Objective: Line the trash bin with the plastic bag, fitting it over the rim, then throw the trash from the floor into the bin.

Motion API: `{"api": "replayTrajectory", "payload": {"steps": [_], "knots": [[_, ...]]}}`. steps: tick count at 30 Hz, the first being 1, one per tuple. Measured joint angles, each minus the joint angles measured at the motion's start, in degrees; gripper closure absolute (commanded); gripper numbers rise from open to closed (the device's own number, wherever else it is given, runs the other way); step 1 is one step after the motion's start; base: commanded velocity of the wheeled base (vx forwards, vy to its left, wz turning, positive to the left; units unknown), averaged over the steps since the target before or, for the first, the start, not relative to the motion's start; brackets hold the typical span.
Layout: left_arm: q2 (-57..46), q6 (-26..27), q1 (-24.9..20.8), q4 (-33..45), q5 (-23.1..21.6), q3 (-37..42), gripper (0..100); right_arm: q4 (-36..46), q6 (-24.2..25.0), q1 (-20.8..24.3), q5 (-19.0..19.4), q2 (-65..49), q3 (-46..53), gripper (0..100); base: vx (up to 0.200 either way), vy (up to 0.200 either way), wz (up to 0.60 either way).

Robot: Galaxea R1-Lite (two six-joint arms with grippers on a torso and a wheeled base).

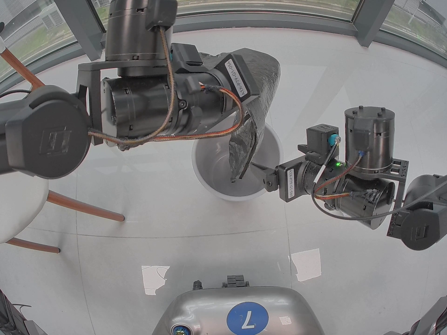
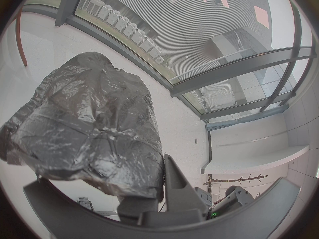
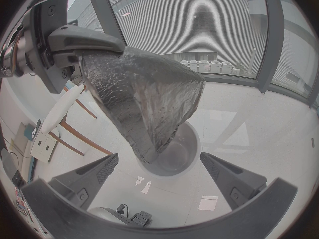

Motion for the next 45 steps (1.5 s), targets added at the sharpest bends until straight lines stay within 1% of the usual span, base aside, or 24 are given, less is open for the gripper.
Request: {"api": "replayTrajectory", "payload": {"steps": [9, 19, 30, 45], "knots": [[0.02, -0.02, -0.04, 0.05, 0.04, 0.01, 100, -0.05, -0.02, -0.69, 0.0, 1.29, -1.07, 0, 0.0, 0.0, 0.0], [0.02, 0.0, -0.2, 0.02, 0.02, -0.07, 100, 0.02, -0.18, -3.34, 0.07, 2.43, -2.5, 0, 0.0, 0.0, 0.0], [0.02, 0.0, -0.26, 0.0, 0.06, -0.05, 100, 0.13, -0.07, -0.66, 0.07, 2.56, -2.72, 0, 0.0, 0.0, 0.0], [0.02, 0.71, -0.28, 0.07, 0.09, 0.23, 100, 0.04, -0.44, -3.33, 0.05, 3.25, -3.96, 0, 0.0, 0.0, 0.0]]}}
